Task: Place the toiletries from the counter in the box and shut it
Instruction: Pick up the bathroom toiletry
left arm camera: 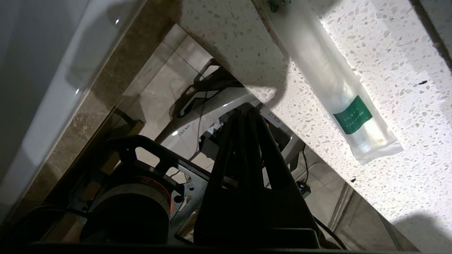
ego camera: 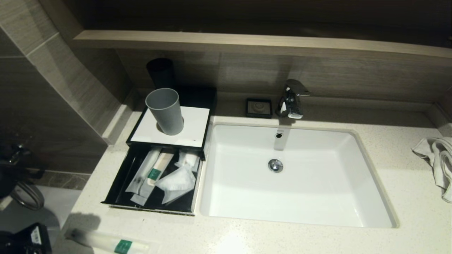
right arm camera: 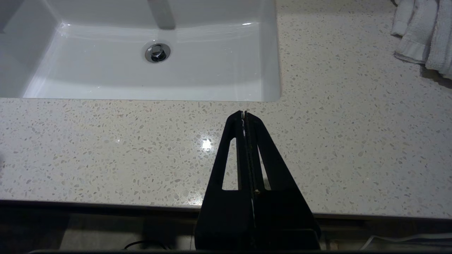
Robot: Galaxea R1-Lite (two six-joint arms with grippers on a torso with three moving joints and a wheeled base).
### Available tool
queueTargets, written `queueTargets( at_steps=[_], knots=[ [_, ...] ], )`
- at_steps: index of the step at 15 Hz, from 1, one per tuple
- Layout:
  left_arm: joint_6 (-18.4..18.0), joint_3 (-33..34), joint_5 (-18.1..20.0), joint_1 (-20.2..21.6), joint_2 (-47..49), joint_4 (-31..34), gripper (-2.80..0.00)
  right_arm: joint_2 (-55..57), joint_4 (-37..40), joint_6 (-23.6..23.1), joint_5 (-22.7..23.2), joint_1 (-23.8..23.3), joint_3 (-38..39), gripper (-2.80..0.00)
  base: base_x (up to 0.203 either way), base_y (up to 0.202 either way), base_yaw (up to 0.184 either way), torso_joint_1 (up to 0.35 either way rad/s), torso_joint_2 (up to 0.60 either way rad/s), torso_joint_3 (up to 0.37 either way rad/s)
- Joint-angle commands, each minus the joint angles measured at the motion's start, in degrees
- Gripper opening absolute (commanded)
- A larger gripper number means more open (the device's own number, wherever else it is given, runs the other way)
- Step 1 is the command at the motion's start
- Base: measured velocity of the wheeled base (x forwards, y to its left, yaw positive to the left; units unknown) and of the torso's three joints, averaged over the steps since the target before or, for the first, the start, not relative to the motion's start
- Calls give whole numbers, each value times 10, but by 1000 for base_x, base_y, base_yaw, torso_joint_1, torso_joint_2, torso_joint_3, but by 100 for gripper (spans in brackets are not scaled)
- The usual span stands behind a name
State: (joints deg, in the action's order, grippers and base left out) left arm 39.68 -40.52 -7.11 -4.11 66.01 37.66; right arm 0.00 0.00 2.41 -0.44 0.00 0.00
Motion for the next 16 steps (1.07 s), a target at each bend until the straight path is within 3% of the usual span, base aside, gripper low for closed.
queueTargets(
  at_steps=[1, 6, 11, 16],
  knots=[
    [7, 0, 16, 1, 31, -12, -280, 0, 0, 0, 0, 0, 0, -280, 0, 0, 0, 0, 0, 0],
    [35, -16, 60, 1, 48, -45, -280, 0, 0, 0, 0, 0, 0, -280, 0, 0, 0, 0, 0, 0],
    [108, -12, 67, 13, 56, -49, -280, 0, 0, 0, 0, 0, 0, -280, 0, 0, 0, 0, 0, 0],
    [110, -15, 68, 60, 104, -73, -280, 0, 0, 0, 0, 0, 0, -280, 0, 0, 0, 0, 0, 0]
  ],
)
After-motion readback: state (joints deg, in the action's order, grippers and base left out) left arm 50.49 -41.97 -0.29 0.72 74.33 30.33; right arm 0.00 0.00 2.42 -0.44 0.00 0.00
